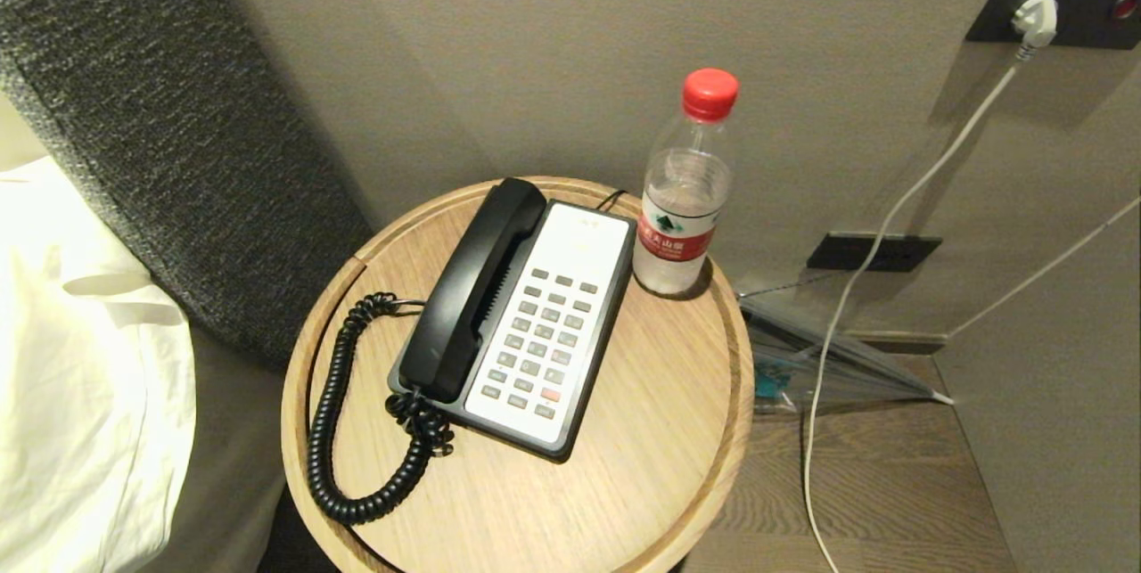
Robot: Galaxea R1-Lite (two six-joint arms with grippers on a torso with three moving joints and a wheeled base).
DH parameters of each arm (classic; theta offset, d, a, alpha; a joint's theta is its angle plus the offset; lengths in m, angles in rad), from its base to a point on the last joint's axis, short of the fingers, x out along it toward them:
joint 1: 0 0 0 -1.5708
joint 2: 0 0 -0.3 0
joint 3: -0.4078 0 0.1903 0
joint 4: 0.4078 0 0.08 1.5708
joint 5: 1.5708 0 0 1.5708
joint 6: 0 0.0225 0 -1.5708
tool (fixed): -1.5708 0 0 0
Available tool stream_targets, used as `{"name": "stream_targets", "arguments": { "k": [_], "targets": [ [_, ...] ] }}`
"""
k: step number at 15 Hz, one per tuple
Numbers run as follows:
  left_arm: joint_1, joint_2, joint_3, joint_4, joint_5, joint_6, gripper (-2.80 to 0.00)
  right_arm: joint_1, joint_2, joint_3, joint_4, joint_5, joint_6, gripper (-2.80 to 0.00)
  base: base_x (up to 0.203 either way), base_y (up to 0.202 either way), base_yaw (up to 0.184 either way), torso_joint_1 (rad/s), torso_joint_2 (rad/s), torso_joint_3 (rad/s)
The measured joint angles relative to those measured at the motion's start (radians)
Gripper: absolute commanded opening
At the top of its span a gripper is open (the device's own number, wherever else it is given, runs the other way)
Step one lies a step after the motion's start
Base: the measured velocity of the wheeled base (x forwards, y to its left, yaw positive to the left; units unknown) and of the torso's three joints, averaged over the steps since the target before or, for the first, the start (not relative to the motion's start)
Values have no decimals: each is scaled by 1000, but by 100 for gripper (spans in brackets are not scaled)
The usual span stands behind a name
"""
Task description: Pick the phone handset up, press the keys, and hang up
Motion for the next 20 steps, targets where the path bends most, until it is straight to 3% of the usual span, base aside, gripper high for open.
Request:
{"name": "stream_targets", "arguments": {
  "k": [20],
  "targets": [
    [-1,0,0,1,1,-1,-280,0,0,0,0,0,0,-280,0,0,0,0,0,0]
  ]
}}
